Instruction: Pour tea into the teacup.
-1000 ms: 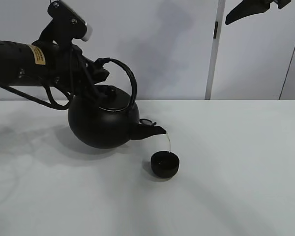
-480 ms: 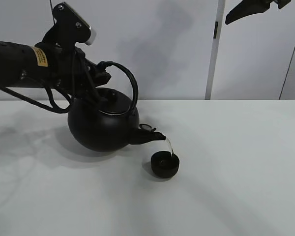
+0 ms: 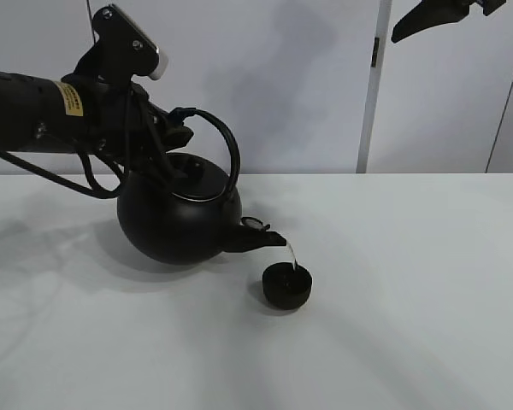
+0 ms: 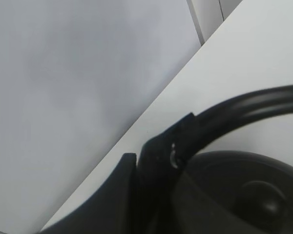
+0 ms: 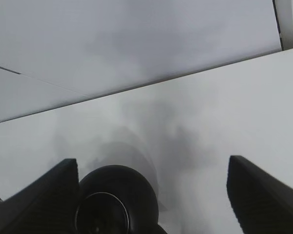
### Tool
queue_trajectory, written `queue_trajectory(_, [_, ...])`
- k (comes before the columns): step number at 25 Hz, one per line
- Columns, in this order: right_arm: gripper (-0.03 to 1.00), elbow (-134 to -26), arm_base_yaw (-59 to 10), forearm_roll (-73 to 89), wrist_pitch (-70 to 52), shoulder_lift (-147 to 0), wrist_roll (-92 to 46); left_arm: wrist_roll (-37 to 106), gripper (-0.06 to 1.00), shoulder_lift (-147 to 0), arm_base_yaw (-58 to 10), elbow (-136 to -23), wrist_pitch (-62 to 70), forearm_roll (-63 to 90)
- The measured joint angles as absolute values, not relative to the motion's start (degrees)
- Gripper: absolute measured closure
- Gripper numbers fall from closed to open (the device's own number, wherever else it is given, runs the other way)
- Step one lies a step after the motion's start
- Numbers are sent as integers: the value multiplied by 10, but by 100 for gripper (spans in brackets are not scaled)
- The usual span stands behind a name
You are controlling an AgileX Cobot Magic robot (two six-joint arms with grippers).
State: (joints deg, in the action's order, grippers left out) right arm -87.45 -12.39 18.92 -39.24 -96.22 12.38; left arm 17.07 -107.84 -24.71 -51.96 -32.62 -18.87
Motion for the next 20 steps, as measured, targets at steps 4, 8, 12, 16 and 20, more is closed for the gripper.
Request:
queue_trajectory(4, [40,-874,-124,189,-392,-962,124,173,84,-1078,-247,-520,-326,-189])
queue_trajectory(8, [40,-874,-124,189,-392,-962,124,173,84,-1078,-247,-520,-326,-189])
queue_trajectory(12, [40,-874,-124,189,-392,-962,124,140,84,-1078,-247,-520,-326,-181])
queue_trajectory(16, [40,-874,-124,189,-392,-962,124,88,84,-1078,-247,-520,-326,-154])
queue_trajectory(20, [40,-874,-124,189,-392,-962,124,69,84,-1076,-247,-518,-330,-111])
